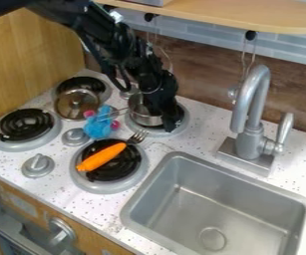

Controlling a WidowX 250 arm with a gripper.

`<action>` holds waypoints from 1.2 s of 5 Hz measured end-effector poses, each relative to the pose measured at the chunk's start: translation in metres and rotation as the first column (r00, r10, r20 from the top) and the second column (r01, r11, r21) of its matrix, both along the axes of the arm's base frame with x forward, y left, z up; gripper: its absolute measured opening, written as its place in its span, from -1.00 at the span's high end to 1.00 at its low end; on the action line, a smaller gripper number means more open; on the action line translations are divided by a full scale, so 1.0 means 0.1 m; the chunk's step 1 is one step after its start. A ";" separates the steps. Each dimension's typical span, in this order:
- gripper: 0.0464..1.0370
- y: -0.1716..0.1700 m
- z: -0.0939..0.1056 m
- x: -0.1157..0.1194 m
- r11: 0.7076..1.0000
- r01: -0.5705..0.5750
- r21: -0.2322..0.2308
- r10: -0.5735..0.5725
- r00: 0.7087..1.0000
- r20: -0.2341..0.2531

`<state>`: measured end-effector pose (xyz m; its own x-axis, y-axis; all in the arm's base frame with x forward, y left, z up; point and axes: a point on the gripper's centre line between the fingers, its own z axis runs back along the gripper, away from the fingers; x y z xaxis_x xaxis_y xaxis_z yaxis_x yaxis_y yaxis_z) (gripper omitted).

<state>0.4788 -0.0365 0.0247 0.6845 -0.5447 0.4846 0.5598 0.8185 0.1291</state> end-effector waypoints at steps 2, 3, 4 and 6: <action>0.71 0.03 -0.12 -0.08 1.000 0.011 0.024 -0.011 1.000 -0.016; 0.85 0.06 -0.12 -0.09 1.000 0.013 0.022 -0.012 1.000 -0.009; 0.88 0.11 -0.08 -0.09 0.999 0.037 0.033 -0.037 0.999 -0.016; 0.88 0.45 0.38 -0.14 0.991 0.101 0.091 -0.104 0.994 0.031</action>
<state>0.4646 0.0084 0.0631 0.6059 -0.6535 0.4536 0.6341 0.7411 0.2206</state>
